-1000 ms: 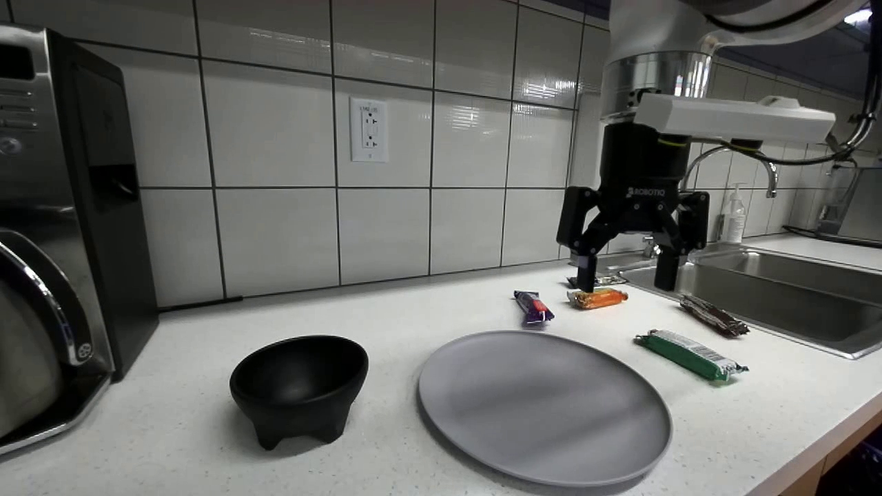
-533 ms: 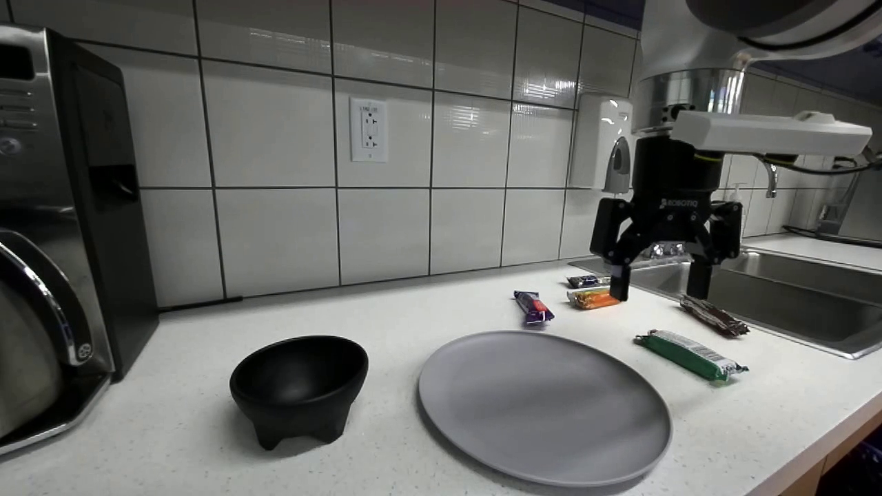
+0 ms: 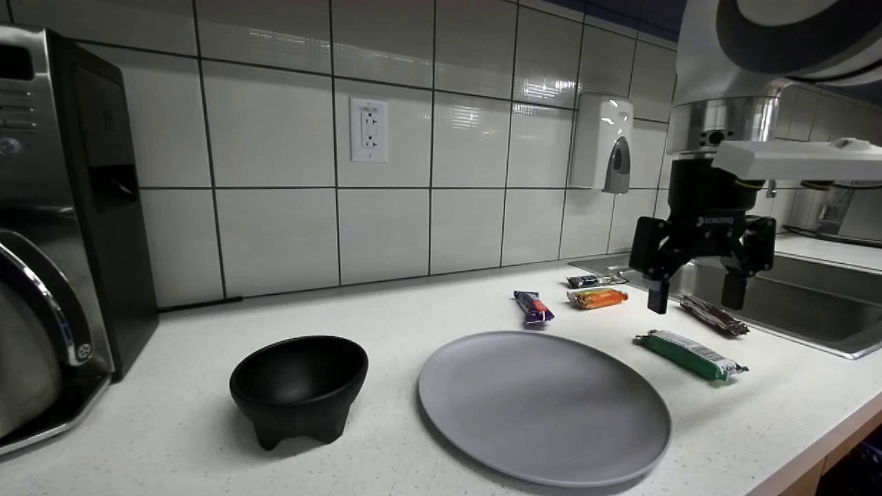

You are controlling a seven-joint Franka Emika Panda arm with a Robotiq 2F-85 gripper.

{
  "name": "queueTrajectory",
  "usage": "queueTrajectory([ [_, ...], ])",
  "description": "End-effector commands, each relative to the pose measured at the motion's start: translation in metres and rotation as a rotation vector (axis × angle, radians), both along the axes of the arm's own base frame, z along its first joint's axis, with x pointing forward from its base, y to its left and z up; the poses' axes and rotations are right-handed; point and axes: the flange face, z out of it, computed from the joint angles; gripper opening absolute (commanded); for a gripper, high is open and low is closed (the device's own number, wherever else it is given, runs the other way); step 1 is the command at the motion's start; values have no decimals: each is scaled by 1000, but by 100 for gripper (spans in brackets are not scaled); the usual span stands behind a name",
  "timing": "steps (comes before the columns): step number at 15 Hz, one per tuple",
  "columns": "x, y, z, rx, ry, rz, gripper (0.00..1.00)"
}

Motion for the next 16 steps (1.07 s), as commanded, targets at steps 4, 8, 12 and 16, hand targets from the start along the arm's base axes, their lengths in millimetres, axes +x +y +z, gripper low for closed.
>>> queueTrajectory([
  [4,-16,-38,-11,-24,-30,12,100],
  [8,-19,-55,-21,-27,-36,17,100],
  [12,-16,-67,-32,-27,-49,-24,100],
  [16,-8,-71,-44,-24,-66,-37,100],
])
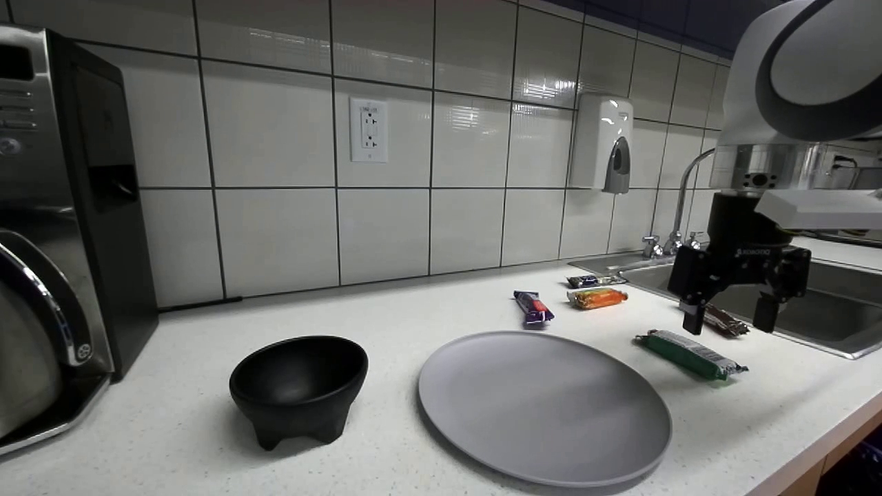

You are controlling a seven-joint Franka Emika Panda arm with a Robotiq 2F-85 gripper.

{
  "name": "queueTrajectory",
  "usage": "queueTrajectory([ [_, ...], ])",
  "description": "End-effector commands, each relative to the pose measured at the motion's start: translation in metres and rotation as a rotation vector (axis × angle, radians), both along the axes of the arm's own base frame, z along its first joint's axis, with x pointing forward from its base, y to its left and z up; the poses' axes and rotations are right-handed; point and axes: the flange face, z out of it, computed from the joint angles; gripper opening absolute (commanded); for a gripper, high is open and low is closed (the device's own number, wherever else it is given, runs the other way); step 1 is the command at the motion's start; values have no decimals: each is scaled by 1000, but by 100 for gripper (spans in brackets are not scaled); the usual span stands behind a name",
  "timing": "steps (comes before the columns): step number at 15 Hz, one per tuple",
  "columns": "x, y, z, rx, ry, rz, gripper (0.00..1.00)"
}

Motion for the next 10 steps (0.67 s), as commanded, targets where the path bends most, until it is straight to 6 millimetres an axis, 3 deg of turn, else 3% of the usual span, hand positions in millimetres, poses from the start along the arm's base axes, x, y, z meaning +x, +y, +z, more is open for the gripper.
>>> queueTrajectory([
  [1,6,-7,-10,-11,-20,6,100],
  [10,27,-17,-30,-16,-17,-5,100],
])
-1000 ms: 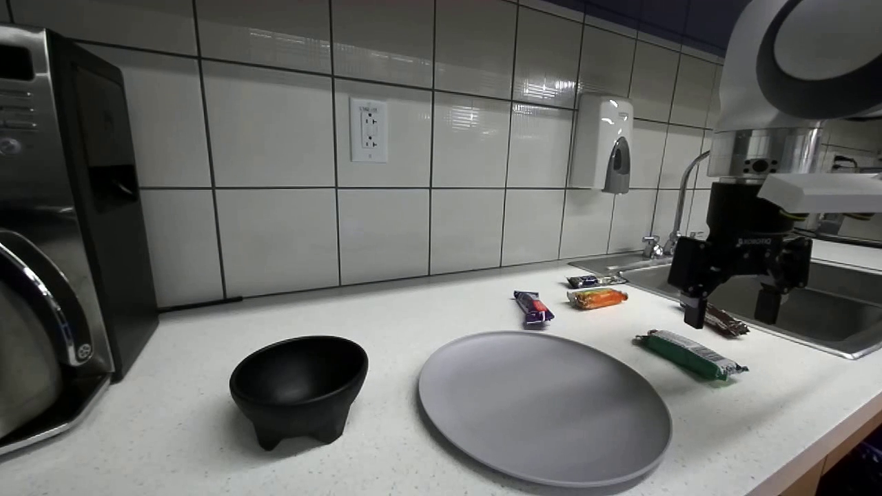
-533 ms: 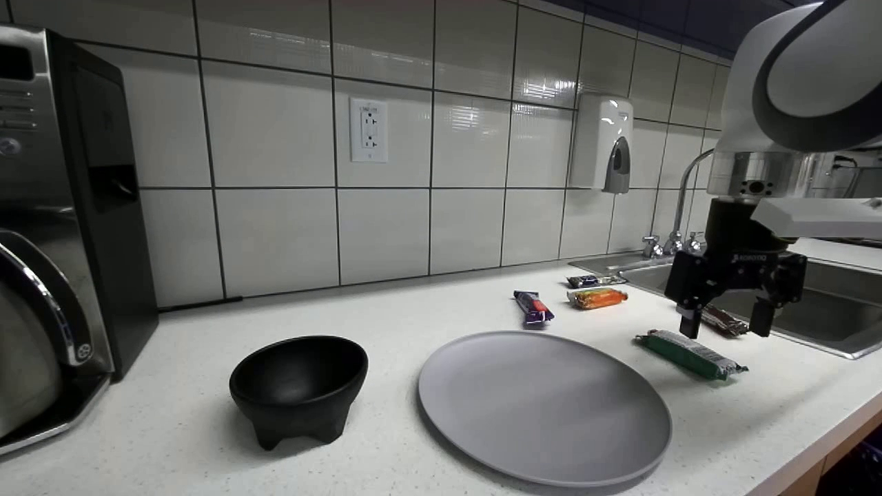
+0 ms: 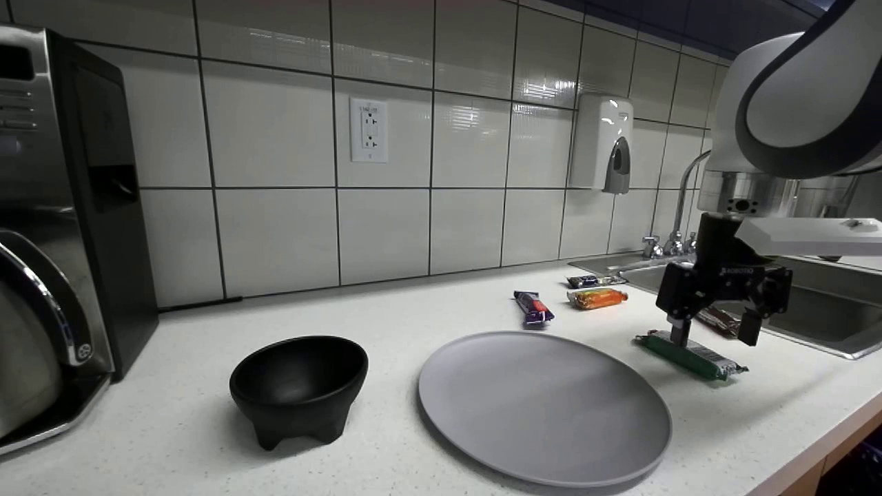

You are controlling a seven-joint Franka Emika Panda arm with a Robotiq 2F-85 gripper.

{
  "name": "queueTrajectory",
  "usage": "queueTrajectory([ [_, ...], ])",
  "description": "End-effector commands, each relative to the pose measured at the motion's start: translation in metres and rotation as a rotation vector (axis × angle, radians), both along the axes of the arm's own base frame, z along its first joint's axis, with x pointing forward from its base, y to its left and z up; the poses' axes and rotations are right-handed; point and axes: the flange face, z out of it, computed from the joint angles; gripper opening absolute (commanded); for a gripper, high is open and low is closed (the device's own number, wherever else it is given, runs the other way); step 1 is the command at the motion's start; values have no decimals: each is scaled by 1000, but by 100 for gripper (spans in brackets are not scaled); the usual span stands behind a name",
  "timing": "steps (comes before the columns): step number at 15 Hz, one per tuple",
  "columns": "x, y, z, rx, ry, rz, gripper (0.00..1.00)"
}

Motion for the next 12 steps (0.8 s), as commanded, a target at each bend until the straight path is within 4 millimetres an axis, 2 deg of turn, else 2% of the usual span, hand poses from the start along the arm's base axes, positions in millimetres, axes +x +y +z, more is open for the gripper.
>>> queueTrajectory([
  [1,15,-9,-6,-14,0,8,100],
  [9,39,-15,-18,-18,15,4,100],
  [10,42,-15,-19,-19,15,4,75],
  [11,44,-15,-20,-18,16,6,74],
  [12,46,-15,-21,-18,16,6,68],
])
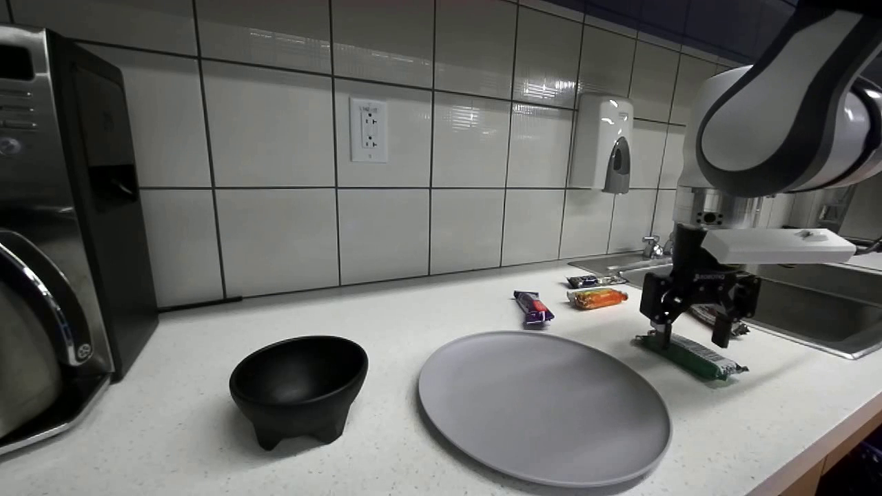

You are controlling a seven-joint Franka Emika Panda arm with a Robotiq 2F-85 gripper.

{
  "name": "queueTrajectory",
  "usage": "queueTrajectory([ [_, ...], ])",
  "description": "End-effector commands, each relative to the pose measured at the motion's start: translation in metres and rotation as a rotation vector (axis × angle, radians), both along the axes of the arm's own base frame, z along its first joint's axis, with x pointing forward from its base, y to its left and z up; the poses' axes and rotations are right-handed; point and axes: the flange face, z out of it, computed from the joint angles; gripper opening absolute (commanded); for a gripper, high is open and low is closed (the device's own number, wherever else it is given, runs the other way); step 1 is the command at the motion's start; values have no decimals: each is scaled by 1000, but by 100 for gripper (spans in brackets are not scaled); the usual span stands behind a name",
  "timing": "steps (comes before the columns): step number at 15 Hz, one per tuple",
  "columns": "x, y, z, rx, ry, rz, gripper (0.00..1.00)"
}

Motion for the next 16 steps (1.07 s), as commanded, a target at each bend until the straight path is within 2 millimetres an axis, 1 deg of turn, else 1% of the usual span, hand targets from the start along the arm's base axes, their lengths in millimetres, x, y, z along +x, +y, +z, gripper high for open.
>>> queueTrajectory([
  [1,13,-3,-3,-10,-2,18,58],
  [5,17,-3,-7,-11,6,22,27],
  [7,18,-2,-6,-13,7,25,15],
  [9,19,0,0,-16,1,26,14],
  [13,18,7,17,-21,-26,32,14],
  [16,19,17,32,-26,-51,45,14],
])
